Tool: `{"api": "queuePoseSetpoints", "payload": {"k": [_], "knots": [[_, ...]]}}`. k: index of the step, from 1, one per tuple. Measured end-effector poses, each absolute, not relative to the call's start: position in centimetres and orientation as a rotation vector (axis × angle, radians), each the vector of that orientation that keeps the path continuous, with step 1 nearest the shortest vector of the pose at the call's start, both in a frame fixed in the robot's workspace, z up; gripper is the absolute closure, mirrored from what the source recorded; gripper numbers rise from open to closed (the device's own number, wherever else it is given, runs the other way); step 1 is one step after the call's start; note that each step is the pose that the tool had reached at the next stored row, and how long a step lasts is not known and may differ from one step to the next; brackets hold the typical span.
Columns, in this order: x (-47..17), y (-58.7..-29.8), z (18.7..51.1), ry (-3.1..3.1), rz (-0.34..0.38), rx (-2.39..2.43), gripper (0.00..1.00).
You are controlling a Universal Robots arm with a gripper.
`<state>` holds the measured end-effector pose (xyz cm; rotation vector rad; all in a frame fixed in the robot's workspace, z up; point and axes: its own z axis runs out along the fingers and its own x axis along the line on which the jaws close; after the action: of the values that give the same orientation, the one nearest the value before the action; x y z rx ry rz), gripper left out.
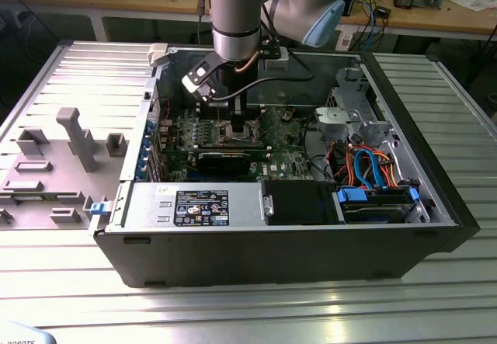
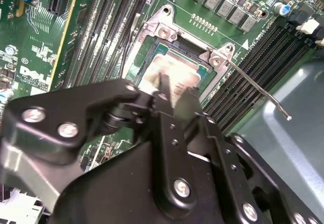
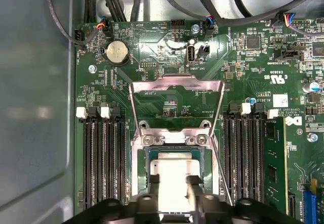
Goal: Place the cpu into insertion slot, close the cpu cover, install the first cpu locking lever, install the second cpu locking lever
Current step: 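Place the cpu into insertion slot, then close the cpu cover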
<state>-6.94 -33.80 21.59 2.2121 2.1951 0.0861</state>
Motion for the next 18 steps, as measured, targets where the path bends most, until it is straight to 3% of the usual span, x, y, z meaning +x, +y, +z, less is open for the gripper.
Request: {"api": "queuePoseSetpoints", "payload": {"k": [3, 5, 18], "knots": [[-6.94, -33.80, 21.59, 2.195, 0.086, 2.212, 0.84], [-6.94, -33.80, 21.59, 2.195, 0.086, 2.212, 0.89], [-6.93, -33.80, 21.59, 2.195, 0.086, 2.212, 0.89]]}}
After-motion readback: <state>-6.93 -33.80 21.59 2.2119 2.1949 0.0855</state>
